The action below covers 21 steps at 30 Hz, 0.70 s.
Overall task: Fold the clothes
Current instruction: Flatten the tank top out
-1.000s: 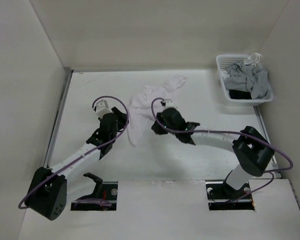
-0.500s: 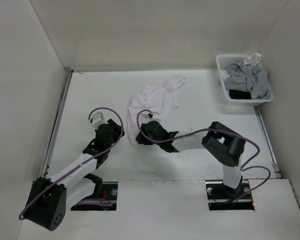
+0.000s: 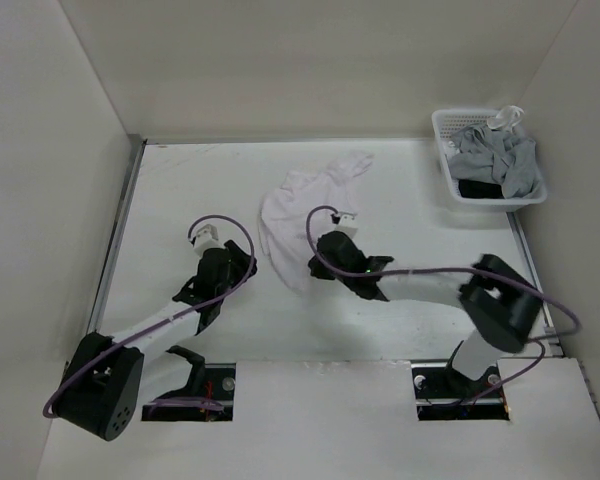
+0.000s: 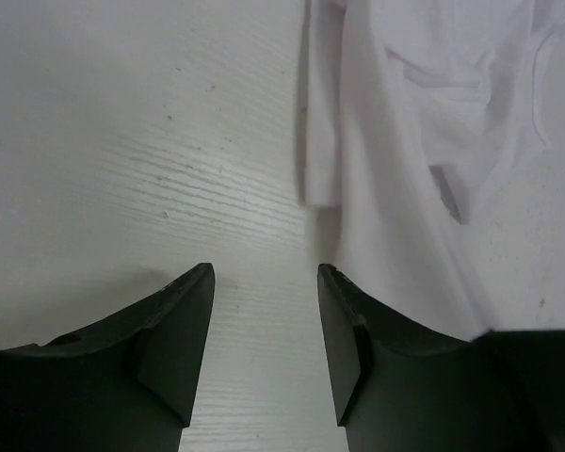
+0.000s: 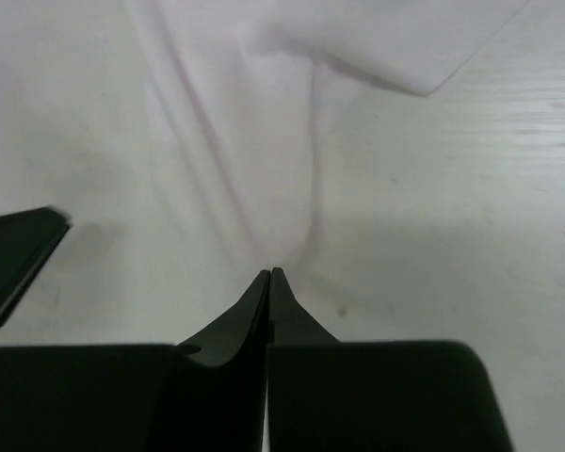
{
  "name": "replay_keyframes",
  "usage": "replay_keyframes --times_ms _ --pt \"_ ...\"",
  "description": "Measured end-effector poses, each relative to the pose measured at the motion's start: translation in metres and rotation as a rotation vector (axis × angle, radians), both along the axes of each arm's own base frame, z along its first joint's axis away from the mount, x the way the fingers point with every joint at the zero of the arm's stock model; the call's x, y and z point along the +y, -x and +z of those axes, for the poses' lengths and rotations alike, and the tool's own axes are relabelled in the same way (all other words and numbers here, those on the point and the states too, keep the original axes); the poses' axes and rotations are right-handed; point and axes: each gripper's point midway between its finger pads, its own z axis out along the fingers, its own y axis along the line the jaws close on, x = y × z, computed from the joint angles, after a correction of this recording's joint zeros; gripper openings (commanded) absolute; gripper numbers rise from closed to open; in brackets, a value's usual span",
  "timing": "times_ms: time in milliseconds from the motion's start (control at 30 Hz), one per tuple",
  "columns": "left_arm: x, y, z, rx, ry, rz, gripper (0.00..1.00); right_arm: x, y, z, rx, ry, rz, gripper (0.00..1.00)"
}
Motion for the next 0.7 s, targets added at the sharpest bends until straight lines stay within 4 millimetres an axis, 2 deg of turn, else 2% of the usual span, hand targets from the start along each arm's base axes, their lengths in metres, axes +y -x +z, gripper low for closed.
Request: replay_keyframes --times_ms 67,133,200,233,267,333,400,467,567,633,700 --pt "-0.008 0.002 -0.002 0.009 -0.001 -0.029 0.46 -0.022 0.014 0.045 -0.037 0.003 0.016 0.02" --pt "-0.016 0.002 -0.003 0.014 -0.002 -0.055 0.46 -0.031 0.021 0.097 -0.093 -0.025 0.030 0.07" --pt "-0.020 0.002 -0.001 0.010 -0.002 -0.071 0.46 -0.029 0.026 0.140 -0.141 -0.050 0.041 0.28" --pt "-0.021 0.002 -0.001 0.009 -0.001 -0.073 0.46 -0.022 0.030 0.152 -0.152 -0.054 0.058 0.38" --pt "-0.021 0.001 0.000 0.008 -0.001 -0.073 0.46 -0.015 0.035 0.156 -0.153 -0.050 0.078 0.45" --pt "-0.022 0.001 -0.002 0.014 -0.004 -0.075 0.44 0.000 0.046 0.146 -0.135 -0.019 0.121 0.49" --pt "-0.024 0.001 -0.006 0.030 -0.009 -0.083 0.39 0.005 0.059 0.106 -0.077 0.057 0.155 0.51" --pt "-0.030 0.004 -0.010 0.048 -0.014 -0.107 0.30 -0.009 0.073 0.065 -0.012 0.146 0.167 0.51" --pt "-0.048 0.016 -0.015 0.070 -0.024 -0.180 0.21 -0.044 0.085 0.024 0.059 0.249 0.145 0.34" --pt "-0.061 0.023 -0.020 0.083 -0.036 -0.223 0.21 -0.054 0.082 0.020 0.063 0.261 0.122 0.31" --pt "-0.074 0.030 -0.029 0.112 -0.054 -0.265 0.24 -0.065 0.075 0.018 0.059 0.261 0.081 0.36"
